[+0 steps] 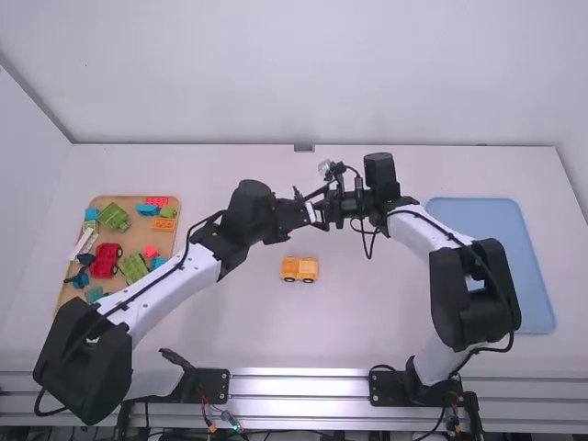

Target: Assemble lego blocks to make yellow taxi

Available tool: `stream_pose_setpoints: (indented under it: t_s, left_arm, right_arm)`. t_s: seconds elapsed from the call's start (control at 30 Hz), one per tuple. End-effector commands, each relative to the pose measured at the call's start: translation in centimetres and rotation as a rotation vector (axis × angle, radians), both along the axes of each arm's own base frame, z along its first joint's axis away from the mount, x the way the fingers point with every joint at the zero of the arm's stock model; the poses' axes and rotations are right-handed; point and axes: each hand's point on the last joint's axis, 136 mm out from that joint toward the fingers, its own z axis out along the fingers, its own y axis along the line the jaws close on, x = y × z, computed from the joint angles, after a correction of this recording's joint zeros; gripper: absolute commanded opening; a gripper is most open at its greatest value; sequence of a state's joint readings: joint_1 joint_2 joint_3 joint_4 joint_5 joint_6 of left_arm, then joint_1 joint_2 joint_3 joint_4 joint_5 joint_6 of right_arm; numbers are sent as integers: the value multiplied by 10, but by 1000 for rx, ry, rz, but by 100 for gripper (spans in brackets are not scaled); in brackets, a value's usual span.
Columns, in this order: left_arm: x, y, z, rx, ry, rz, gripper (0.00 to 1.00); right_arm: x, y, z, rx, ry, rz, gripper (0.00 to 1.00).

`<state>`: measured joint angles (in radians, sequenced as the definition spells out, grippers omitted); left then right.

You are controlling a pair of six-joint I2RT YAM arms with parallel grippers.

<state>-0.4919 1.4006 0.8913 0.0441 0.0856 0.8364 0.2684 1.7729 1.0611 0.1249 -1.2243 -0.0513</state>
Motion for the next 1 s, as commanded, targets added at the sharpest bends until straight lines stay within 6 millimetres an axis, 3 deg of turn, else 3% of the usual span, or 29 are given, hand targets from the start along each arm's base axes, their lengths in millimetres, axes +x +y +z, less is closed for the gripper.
stream_pose_setpoints:
  t_s: [0.0, 0.17, 0.37, 0.63, 0.97]
  left_arm:
    - [-2, -2, -6, 8, 8, -11, 2]
    - [-1, -1, -5, 1, 7, -5, 2]
    - [-4, -6, -8, 11, 10, -23, 2]
    - [10, -9, -22, 8, 10, 9, 2]
    - [16, -10, -17, -5, -21, 28, 2]
  right_arm:
    - [7, 2, 3, -8, -1, -19, 68]
    - [8, 1, 3, -6, 6, -22, 61]
    - [9, 2, 5, -1, 36, -30, 61]
    - [8, 15, -5, -55, 33, -57, 59]
    - [11, 15, -11, -86, 43, -84, 51]
